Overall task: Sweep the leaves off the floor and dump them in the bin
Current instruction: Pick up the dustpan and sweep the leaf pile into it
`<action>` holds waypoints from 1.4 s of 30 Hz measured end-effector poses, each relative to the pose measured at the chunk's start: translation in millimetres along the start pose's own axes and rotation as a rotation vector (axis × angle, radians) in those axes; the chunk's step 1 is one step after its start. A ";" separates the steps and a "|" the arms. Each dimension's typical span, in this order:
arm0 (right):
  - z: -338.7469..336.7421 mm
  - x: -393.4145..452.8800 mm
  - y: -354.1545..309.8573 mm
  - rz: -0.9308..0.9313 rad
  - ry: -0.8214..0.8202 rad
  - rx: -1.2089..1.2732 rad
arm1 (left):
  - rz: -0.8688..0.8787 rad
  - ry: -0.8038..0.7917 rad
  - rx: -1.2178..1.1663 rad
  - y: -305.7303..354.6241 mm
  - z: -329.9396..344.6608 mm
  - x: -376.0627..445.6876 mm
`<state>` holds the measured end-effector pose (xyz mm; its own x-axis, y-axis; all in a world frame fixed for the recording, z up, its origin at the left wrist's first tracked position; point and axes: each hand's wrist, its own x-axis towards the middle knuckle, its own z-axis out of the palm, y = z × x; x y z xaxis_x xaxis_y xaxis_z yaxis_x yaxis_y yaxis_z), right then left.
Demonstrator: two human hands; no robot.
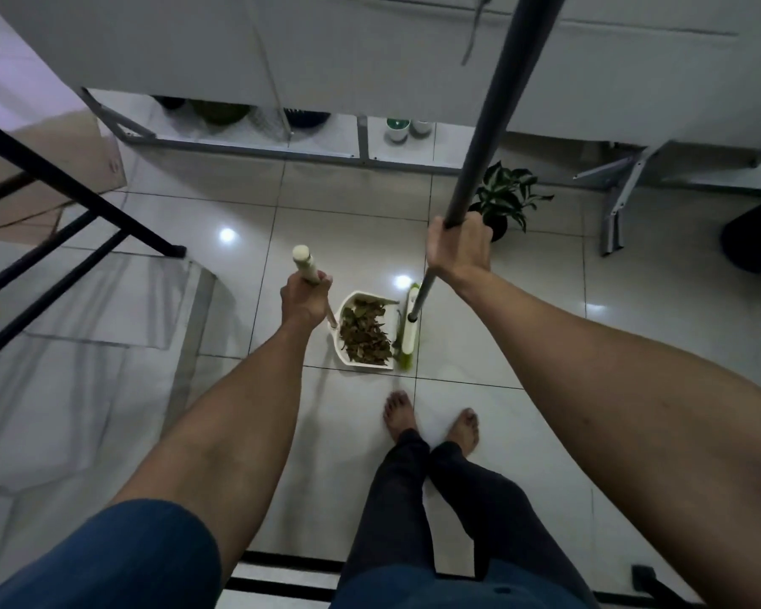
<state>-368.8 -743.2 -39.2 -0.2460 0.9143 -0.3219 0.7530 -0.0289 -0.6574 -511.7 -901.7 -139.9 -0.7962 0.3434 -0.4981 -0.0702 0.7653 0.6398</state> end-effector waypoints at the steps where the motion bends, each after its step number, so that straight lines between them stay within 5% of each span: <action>1: -3.0 -0.6 -2.3 0.004 -0.026 0.006 | -0.009 0.000 -0.006 2.2 -0.2 -0.8; 15: -71.1 25.1 -19.6 -0.055 0.052 -0.008 | -0.039 -0.016 -0.044 2.4 -5.0 -0.7; 25: -33.5 10.3 29.3 -0.006 0.001 -0.101 | -0.023 0.046 -0.065 -1.2 -7.4 7.1; 42: 13.5 -13.7 0.1 -0.011 -0.008 0.033 | -0.032 0.036 -0.044 -9.8 -0.2 1.2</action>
<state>-373.6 -761.2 -44.2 -0.2590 0.9112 -0.3204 0.7299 -0.0327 -0.6828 -512.0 -908.9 -146.7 -0.8143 0.2990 -0.4975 -0.1211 0.7508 0.6494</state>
